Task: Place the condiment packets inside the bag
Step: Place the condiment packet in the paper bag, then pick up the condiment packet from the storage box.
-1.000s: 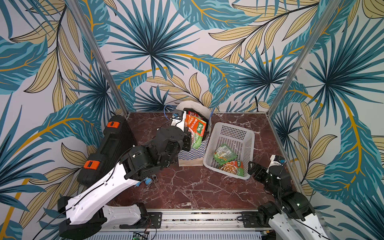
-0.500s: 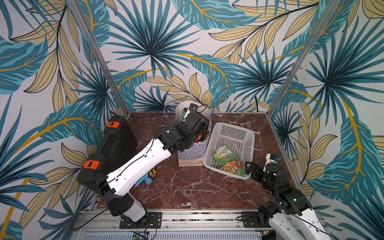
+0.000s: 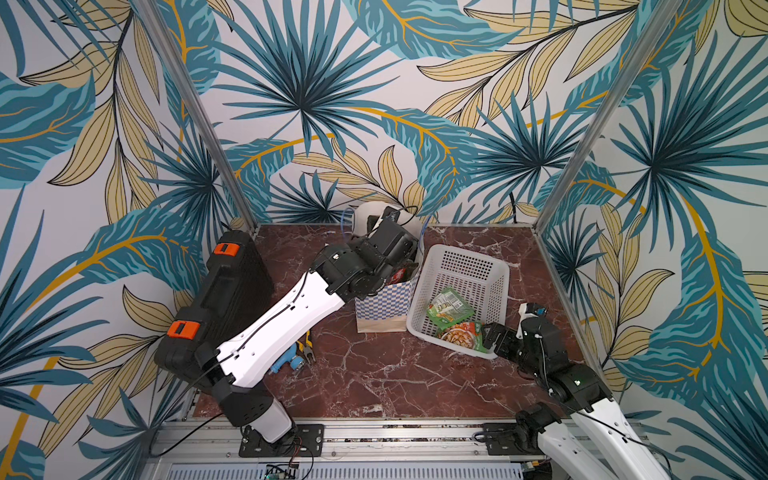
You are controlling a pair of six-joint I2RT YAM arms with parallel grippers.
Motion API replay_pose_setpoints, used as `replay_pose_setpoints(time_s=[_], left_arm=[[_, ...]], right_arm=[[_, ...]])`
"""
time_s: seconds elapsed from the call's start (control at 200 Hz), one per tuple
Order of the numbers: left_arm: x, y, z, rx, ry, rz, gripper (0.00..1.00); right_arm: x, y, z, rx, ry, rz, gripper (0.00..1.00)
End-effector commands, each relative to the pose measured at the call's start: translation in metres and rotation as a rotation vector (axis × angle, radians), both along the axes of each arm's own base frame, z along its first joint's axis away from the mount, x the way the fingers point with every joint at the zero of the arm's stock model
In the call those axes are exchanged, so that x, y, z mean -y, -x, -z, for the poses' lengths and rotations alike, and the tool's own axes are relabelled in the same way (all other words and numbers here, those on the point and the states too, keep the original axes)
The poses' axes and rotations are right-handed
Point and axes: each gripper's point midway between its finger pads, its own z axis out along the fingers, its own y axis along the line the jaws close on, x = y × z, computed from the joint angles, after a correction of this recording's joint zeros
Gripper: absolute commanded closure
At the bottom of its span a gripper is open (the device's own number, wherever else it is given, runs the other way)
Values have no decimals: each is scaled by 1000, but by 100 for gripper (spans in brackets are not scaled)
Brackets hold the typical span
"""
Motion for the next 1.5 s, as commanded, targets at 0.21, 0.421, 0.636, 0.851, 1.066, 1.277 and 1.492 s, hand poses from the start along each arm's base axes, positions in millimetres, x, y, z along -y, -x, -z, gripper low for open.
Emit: replay_pose_setpoints(time_s=[0.21,0.421,0.636,0.851,1.066,1.277,1.492], left_arm=[[-35,64,5,38,238,128,10],[-96,80,24,127,228,-41,0],[-137,87,50,112,193,-182,0],[-149,84,67,36,165,-248,0],[-158,84,121,-145,183,-272,0],[-152,75,139,-219,236,-246,0],[-152,70,142,-235,269,-242,0]], right_arm=[[-30,-18,-20,33,-27,-162,0],[-47,-31,-15,-11,-11,-264,3],[-57,-53,1,-94,37,-312,11],[-64,-77,20,-176,62,-313,19],[-77,-98,45,-257,93,-345,20],[-90,-117,74,-349,211,-388,21],[-99,-119,99,-410,423,-437,23]])
